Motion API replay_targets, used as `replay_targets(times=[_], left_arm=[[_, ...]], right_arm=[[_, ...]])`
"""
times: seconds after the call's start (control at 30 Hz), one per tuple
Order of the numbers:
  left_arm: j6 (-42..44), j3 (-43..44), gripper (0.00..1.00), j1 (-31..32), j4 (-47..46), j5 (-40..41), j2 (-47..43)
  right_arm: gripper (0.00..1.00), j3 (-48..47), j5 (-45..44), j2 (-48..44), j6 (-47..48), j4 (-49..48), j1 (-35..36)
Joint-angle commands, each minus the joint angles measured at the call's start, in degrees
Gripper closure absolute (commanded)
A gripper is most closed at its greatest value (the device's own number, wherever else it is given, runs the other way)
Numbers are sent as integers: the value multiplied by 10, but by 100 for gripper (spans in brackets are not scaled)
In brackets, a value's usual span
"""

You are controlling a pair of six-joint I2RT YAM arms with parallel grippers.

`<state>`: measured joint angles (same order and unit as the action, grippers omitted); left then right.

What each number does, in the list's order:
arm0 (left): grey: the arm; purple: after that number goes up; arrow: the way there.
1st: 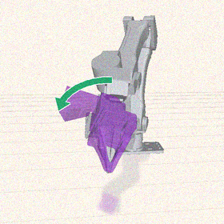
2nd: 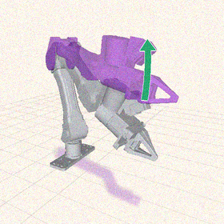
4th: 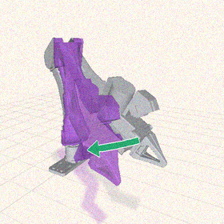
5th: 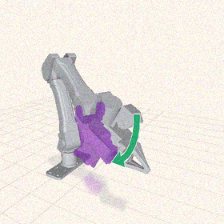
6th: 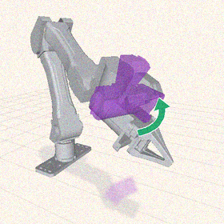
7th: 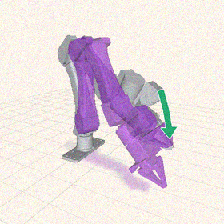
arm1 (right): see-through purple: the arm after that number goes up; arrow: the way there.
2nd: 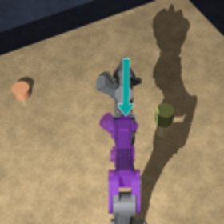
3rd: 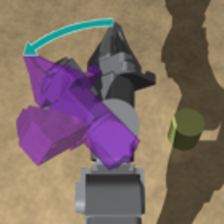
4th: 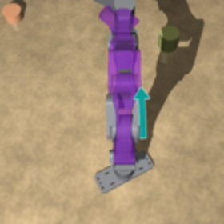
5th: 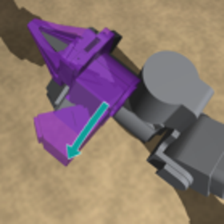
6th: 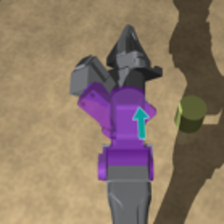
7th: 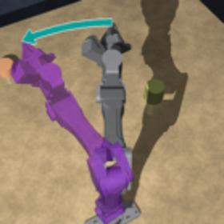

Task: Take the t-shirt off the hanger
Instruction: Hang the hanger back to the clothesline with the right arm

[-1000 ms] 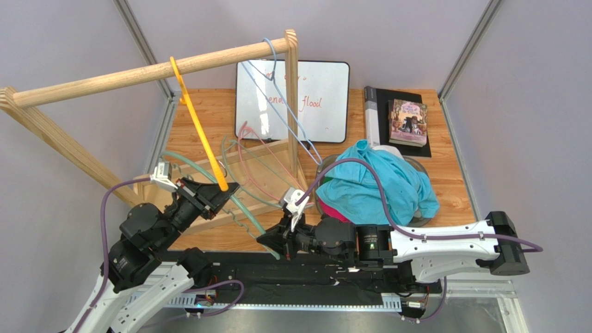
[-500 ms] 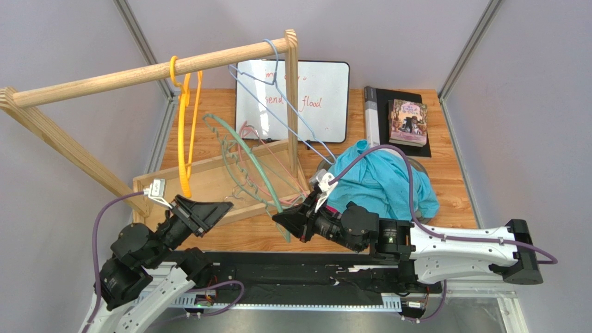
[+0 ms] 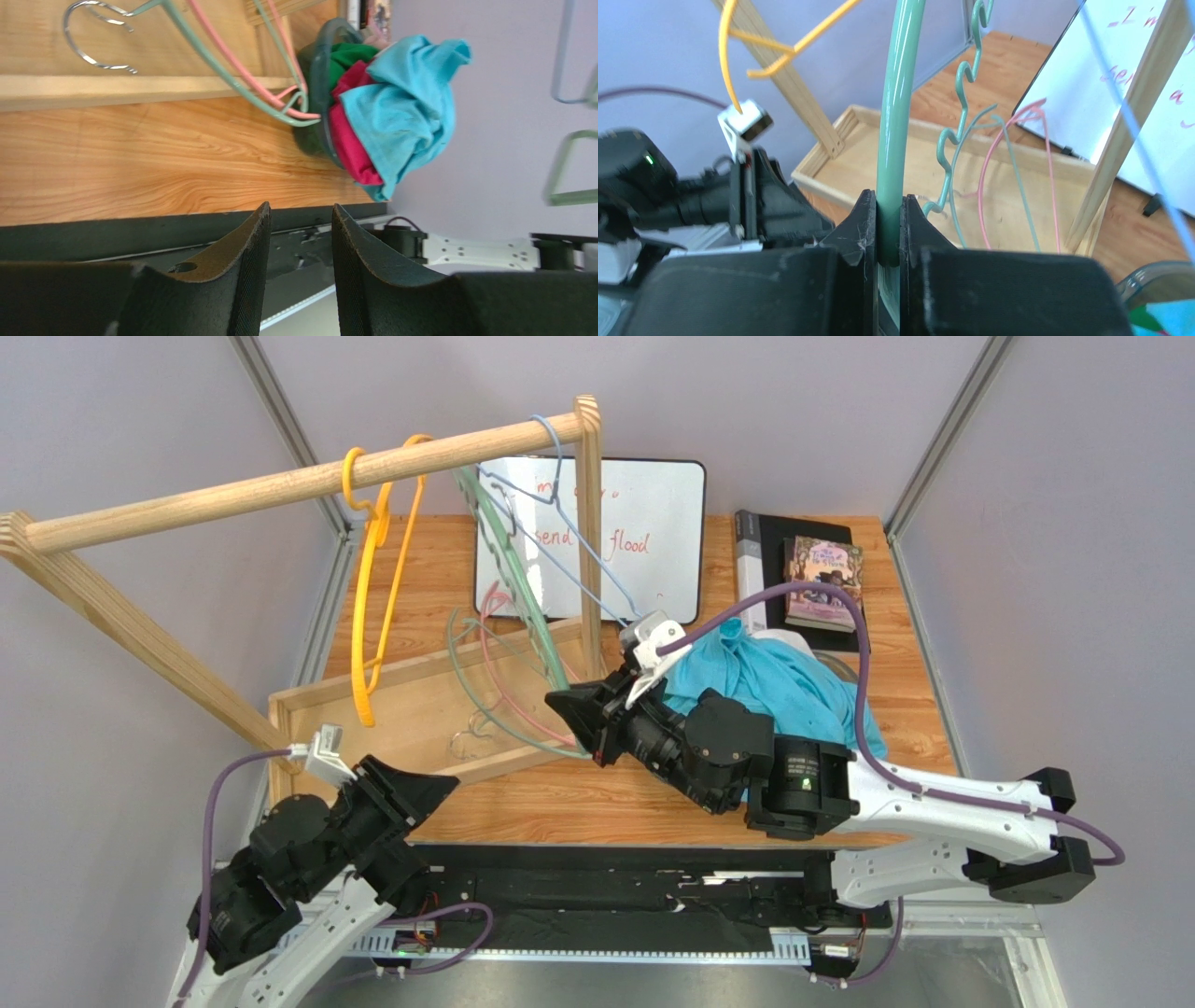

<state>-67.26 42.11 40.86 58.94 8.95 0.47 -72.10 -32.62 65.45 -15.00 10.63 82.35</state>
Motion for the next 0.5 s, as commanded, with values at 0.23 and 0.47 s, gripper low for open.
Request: replay_targets(times=[0.23, 0.47], left_arm=[[-1, -24, 58, 1, 36, -8, -78], [-3, -9, 59, 1, 50, 3, -79]], right_arm=[[100, -174, 33, 93, 26, 49, -82], [100, -190, 48, 116, -27, 78, -106]])
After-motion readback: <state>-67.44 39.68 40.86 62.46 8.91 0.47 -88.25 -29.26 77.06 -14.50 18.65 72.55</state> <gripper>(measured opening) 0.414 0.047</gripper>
